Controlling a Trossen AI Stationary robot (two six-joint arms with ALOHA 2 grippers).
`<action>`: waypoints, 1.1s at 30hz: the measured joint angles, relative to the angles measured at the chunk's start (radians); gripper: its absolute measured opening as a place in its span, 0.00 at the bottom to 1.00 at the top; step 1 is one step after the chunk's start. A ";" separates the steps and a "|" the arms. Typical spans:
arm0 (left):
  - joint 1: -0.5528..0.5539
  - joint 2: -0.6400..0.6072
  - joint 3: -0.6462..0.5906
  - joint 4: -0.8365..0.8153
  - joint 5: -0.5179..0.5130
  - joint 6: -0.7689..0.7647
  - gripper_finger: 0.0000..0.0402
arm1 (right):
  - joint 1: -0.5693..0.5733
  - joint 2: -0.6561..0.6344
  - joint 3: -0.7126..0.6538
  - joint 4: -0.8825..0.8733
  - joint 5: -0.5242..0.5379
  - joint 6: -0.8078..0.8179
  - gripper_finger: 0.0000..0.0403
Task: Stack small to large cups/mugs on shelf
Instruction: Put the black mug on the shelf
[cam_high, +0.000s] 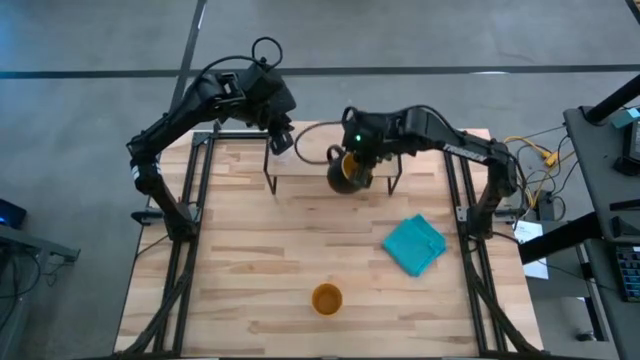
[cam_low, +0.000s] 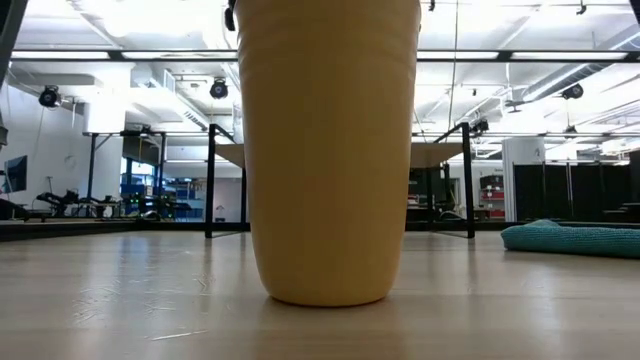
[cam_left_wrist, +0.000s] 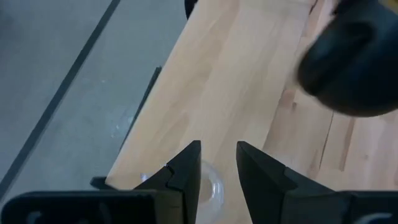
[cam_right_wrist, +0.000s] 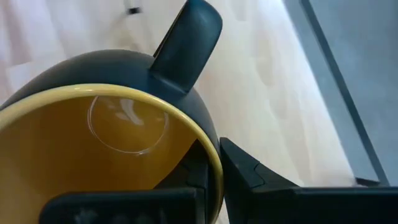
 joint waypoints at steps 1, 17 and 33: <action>0.000 0.004 0.000 0.016 0.000 0.000 0.22 | -0.016 0.005 0.000 0.002 0.000 -0.001 0.03; -0.001 0.105 0.000 0.112 0.002 -0.051 0.22 | -0.119 0.103 0.067 0.111 -0.019 -0.097 0.03; 0.000 0.207 -0.002 0.152 -0.003 -0.050 0.22 | -0.175 0.138 0.081 0.143 -0.046 -0.126 0.03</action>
